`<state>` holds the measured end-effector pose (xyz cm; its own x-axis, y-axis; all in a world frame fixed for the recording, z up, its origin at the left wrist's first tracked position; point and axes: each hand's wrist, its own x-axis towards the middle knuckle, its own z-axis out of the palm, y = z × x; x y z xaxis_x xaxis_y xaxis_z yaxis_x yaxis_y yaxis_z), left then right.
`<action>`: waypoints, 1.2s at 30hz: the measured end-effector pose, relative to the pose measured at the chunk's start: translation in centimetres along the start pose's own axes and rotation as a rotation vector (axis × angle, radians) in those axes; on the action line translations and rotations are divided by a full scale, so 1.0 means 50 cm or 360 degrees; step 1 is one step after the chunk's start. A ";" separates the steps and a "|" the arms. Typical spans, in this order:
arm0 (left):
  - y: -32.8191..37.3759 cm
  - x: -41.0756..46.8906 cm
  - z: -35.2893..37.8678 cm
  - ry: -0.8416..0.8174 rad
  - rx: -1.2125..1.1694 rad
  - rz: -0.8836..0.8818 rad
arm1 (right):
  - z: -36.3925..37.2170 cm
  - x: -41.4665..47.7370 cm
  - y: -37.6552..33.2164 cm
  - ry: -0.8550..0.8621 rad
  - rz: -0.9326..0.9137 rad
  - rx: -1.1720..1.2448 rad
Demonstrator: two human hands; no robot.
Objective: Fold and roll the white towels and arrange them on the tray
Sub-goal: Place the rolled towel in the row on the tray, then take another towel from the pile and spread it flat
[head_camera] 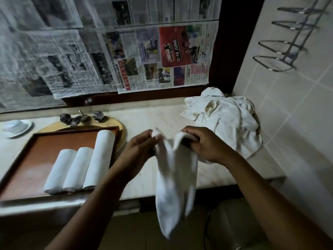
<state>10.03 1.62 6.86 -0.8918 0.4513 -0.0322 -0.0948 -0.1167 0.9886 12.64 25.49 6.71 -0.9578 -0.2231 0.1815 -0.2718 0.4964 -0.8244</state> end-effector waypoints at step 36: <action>-0.154 -0.086 -0.215 0.0946 0.1058 -0.0010 | 0.044 -0.063 0.098 0.0372 0.0465 0.0116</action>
<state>9.82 -8.92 -2.18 -0.9917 -0.1051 0.0738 0.0107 0.5049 0.8631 14.53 26.77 0.94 -0.9917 0.1208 0.0436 0.0153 0.4480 -0.8939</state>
